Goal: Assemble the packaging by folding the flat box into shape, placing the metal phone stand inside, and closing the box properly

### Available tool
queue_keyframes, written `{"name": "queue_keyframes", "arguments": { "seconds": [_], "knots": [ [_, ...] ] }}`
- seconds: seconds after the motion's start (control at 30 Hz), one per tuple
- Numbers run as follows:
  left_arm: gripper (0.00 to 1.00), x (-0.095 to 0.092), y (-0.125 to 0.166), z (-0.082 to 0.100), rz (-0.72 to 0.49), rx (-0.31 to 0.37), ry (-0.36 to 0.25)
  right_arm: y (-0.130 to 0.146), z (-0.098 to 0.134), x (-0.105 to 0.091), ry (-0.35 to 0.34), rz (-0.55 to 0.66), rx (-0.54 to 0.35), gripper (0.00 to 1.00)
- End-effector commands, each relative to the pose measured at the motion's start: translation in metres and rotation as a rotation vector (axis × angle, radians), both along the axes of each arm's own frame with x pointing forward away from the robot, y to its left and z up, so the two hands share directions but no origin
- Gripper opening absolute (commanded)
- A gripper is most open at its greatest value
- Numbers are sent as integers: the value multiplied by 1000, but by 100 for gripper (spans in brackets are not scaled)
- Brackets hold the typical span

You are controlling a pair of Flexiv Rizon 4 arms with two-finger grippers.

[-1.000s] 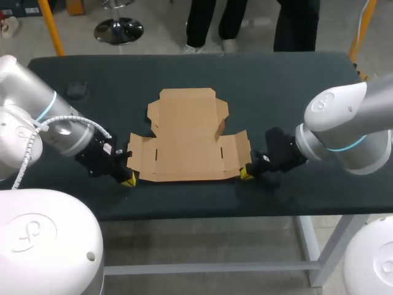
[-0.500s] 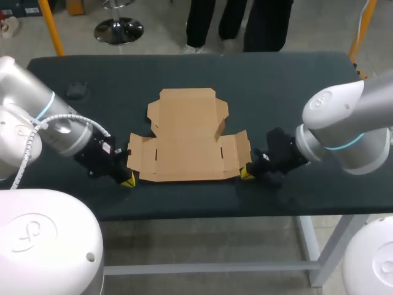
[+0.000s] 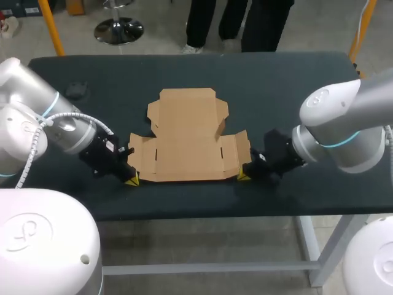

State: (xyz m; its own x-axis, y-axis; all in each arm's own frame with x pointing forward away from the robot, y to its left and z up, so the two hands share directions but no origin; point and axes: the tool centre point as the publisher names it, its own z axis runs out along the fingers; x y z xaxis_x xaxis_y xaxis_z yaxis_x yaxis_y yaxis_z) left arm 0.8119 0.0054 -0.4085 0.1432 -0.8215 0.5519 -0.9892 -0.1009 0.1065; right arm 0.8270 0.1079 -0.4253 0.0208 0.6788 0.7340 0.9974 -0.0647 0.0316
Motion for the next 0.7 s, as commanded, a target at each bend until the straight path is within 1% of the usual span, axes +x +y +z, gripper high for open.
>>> {"name": "queue_keyframes", "arguments": {
  "seconds": [0.03, 0.37, 0.7],
  "knots": [
    [0, 8, -3, -4, -8, 0, 14, 0, -3, 4, 8, 10, 20, 0],
    [0, 8, -7, 2, -25, 34, -6, 9, 1, 5, 23, 38, 23, 0],
    [0, 8, -8, 5, -32, 66, -19, 15, 5, 8, 83, 64, -8, 0]
  ]
}}
